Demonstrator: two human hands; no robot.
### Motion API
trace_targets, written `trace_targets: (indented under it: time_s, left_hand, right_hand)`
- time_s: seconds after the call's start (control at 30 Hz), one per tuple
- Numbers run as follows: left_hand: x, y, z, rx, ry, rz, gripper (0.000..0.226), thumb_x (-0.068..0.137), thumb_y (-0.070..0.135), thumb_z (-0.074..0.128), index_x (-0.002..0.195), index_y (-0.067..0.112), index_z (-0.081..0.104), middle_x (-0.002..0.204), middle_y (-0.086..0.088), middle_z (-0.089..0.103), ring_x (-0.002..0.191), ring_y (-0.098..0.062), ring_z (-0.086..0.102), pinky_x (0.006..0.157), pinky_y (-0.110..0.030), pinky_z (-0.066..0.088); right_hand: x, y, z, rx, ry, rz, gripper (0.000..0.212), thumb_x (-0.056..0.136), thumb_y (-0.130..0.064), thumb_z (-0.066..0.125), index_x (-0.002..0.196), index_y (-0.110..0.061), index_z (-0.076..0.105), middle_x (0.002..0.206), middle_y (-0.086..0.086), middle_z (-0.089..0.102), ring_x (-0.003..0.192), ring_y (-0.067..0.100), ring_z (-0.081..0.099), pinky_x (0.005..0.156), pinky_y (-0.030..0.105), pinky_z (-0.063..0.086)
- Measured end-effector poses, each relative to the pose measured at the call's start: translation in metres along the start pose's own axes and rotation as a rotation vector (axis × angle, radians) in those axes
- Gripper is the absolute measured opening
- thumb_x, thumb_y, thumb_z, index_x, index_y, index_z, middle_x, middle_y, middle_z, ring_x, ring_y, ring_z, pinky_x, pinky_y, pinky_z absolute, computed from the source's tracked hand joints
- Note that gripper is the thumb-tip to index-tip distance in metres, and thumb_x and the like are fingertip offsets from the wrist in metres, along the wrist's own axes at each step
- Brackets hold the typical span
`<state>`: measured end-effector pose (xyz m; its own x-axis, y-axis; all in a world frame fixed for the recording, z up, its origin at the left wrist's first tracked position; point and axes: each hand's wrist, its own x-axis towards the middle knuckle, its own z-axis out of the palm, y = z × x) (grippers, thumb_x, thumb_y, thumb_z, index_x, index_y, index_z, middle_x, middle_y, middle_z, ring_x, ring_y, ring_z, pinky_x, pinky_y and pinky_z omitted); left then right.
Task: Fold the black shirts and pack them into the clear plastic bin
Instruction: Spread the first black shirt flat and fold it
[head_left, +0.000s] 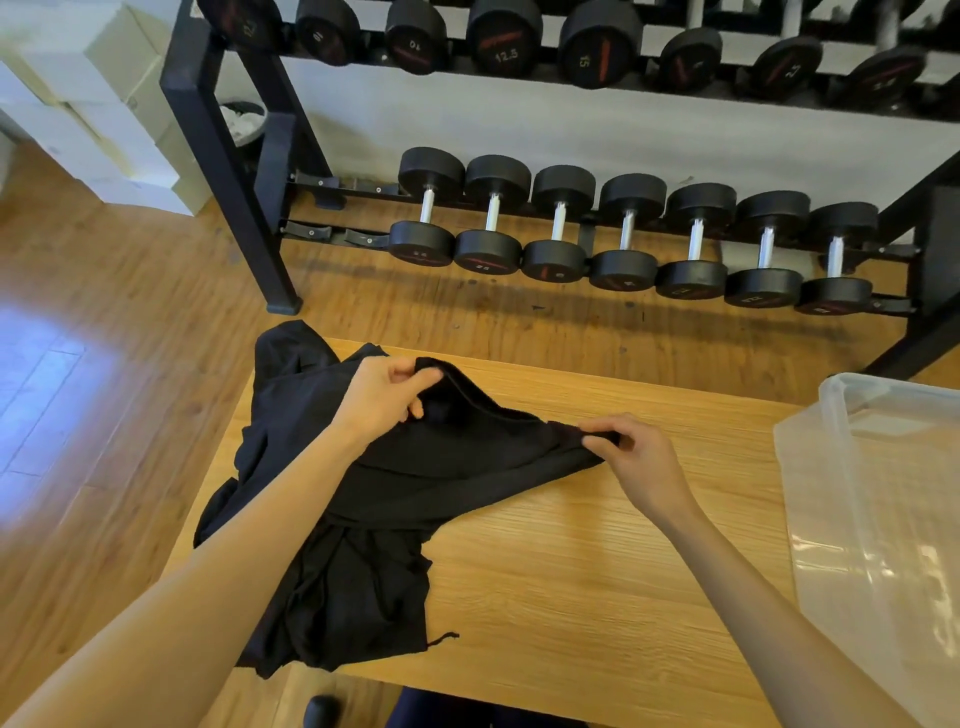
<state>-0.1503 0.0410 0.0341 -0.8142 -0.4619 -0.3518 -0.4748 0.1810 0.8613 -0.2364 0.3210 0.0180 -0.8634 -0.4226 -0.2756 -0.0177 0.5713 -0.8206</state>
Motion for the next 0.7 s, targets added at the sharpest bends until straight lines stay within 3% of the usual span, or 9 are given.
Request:
trace_targets:
  time_s: [0.1, 0.17, 0.23, 0.3, 0.47, 0.57, 0.7]
  left_hand:
    - [-0.001, 0.020, -0.001, -0.142, 0.057, 0.037, 0.013, 0.098, 0.012, 0.056, 0.100, 0.017, 0.068, 0.085, 0.002, 0.072, 0.066, -0.006, 0.071, 0.058, -0.016, 0.055]
    - [-0.001, 0.030, -0.001, -0.171, 0.083, 0.084, 0.014, 0.098, 0.012, 0.055, 0.098, 0.020, 0.067, 0.093, 0.001, 0.073, 0.076, -0.010, 0.073, 0.064, -0.019, 0.058]
    - [0.002, 0.038, -0.002, -0.172, 0.124, 0.121, 0.011, 0.097, 0.016, 0.057, 0.101, 0.018, 0.067, 0.096, -0.002, 0.073, 0.080, -0.014, 0.074, 0.067, -0.021, 0.057]
    - [0.007, 0.047, -0.004, -0.186, 0.166, 0.141, 0.015, 0.098, 0.018, 0.056, 0.108, 0.013, 0.066, 0.102, -0.004, 0.073, 0.084, -0.016, 0.074, 0.070, -0.021, 0.058]
    - [0.020, 0.080, -0.003, -0.201, 0.206, 0.171, 0.014, 0.103, 0.021, 0.045, 0.109, 0.018, 0.057, 0.110, 0.005, 0.067, 0.086, -0.015, 0.073, 0.074, -0.026, 0.060]
    - [0.031, 0.099, 0.005, -0.168, 0.161, 0.150, 0.011, 0.103, 0.022, 0.046, 0.105, 0.021, 0.057, 0.116, 0.002, 0.065, 0.087, -0.016, 0.073, 0.078, -0.030, 0.059]
    - [0.043, 0.130, 0.016, -0.182, 0.188, 0.167, 0.011, 0.098, 0.019, 0.056, 0.090, 0.024, 0.060, 0.095, 0.008, 0.064, 0.088, -0.016, 0.071, 0.081, -0.028, 0.058]
  right_hand:
    - [0.001, 0.006, -0.020, -0.099, 0.128, 0.094, 0.037, 0.088, -0.014, 0.069, 0.124, -0.019, 0.064, 0.107, 0.000, 0.064, 0.094, 0.017, 0.056, 0.084, 0.027, 0.043]
    - [0.004, 0.008, -0.036, -0.080, 0.207, 0.187, 0.035, 0.089, -0.014, 0.069, 0.123, -0.011, 0.065, 0.094, 0.005, 0.069, 0.075, 0.019, 0.059, 0.078, 0.036, 0.052]
    - [0.007, 0.010, -0.051, -0.001, 0.258, 0.257, 0.020, 0.092, -0.011, 0.064, 0.111, -0.006, 0.065, 0.069, 0.009, 0.068, 0.052, 0.019, 0.062, 0.059, 0.030, 0.055]
    - [0.009, 0.010, -0.068, 0.099, 0.302, 0.277, 0.008, 0.095, -0.008, 0.059, 0.103, -0.009, 0.062, 0.063, 0.010, 0.067, 0.045, 0.014, 0.064, 0.046, 0.022, 0.054]
    - [0.029, 0.007, -0.113, 0.216, 0.423, 0.243, 0.012, 0.100, -0.011, 0.049, 0.109, -0.006, 0.056, 0.083, 0.011, 0.069, 0.061, 0.018, 0.072, 0.051, 0.025, 0.058]
    - [0.047, 0.002, -0.133, 0.300, 0.467, 0.217, 0.016, 0.101, -0.010, 0.046, 0.114, -0.004, 0.054, 0.097, 0.015, 0.069, 0.072, 0.021, 0.073, 0.067, 0.032, 0.061]
    - [0.069, -0.012, -0.157, 0.326, 0.567, 0.094, 0.013, 0.095, -0.005, 0.056, 0.106, 0.000, 0.062, 0.103, 0.016, 0.068, 0.075, 0.013, 0.072, 0.066, 0.019, 0.058]
